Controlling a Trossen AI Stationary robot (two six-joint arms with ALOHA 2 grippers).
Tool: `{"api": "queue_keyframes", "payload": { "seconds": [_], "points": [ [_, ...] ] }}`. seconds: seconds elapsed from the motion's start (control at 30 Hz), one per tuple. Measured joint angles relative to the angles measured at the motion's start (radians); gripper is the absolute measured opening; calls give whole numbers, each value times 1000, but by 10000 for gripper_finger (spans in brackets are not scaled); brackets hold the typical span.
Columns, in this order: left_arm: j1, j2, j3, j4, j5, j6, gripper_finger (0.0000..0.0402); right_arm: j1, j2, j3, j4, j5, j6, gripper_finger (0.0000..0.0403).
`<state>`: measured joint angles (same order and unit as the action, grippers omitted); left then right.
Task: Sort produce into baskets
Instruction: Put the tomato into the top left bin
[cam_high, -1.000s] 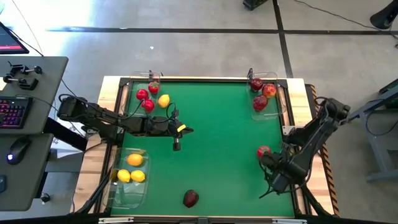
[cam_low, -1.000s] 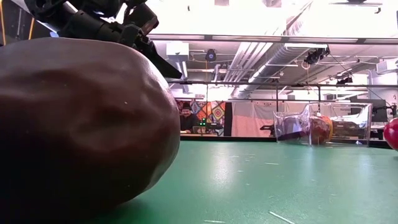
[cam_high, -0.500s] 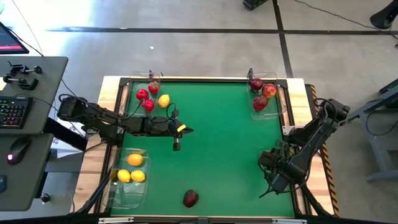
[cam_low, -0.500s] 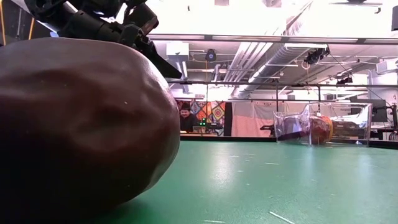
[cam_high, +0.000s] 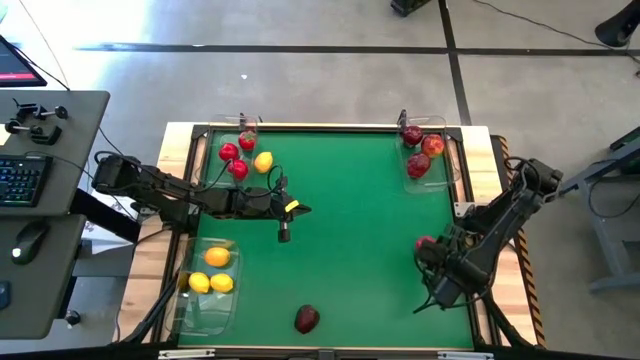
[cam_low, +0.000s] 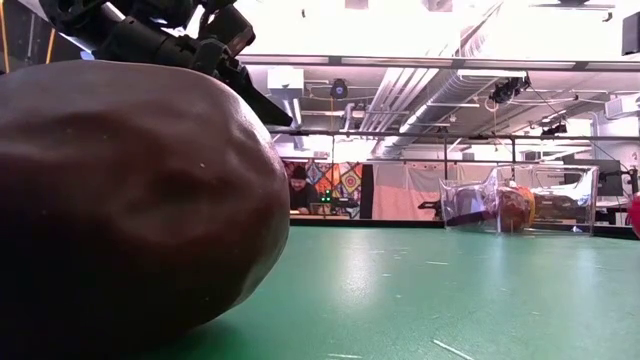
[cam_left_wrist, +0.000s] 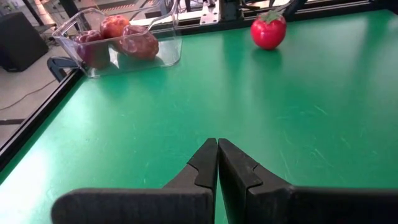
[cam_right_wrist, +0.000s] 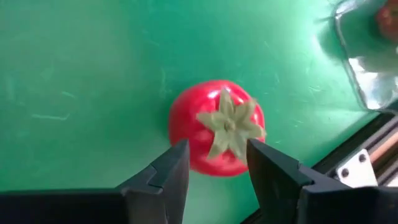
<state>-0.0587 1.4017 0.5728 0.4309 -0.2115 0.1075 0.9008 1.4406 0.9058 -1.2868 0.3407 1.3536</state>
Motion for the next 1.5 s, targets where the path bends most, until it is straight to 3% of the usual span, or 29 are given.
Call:
{"api": "queue_keyframes", "payload": {
  "seconds": [0.4,0.8,1.27,1.5],
  "points": [
    [0,0,0,0,0,0,0,-18,0,13,-21,52,-59,226],
    [0,0,0,0,0,0,1,-18,0,13,9,52,-52,194],
    [0,0,0,-1,0,0,1,-18,0,-87,79,25,0,229],
    [0,0,0,0,0,0,1,-18,0,-87,76,25,-8,166]
  ]
}}
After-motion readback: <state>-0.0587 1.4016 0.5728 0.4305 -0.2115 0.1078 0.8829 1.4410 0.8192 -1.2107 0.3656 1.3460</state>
